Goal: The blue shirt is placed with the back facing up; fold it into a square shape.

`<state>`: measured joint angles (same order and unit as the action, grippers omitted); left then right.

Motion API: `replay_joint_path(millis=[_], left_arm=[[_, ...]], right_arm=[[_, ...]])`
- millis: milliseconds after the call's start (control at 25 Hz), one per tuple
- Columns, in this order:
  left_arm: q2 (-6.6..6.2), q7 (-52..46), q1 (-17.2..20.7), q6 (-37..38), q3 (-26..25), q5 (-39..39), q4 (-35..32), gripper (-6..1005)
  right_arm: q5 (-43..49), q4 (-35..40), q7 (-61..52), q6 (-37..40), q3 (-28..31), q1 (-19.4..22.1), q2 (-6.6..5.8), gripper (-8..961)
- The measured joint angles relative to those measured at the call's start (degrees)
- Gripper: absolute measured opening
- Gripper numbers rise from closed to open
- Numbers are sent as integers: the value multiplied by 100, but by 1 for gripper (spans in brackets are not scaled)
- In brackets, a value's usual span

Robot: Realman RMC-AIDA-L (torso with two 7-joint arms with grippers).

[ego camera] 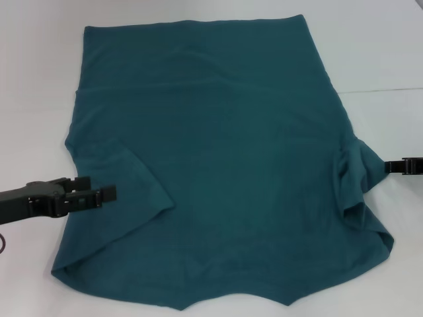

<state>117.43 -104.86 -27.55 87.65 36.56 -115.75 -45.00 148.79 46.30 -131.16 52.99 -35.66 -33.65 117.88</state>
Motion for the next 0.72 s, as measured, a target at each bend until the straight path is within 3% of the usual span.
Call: replay_joint_path(millis=[720], left_arm=[[17,1,35,25,0,0,0,933]], right_arm=[[-70,-459,249,-581,-115,-193,55,487]])
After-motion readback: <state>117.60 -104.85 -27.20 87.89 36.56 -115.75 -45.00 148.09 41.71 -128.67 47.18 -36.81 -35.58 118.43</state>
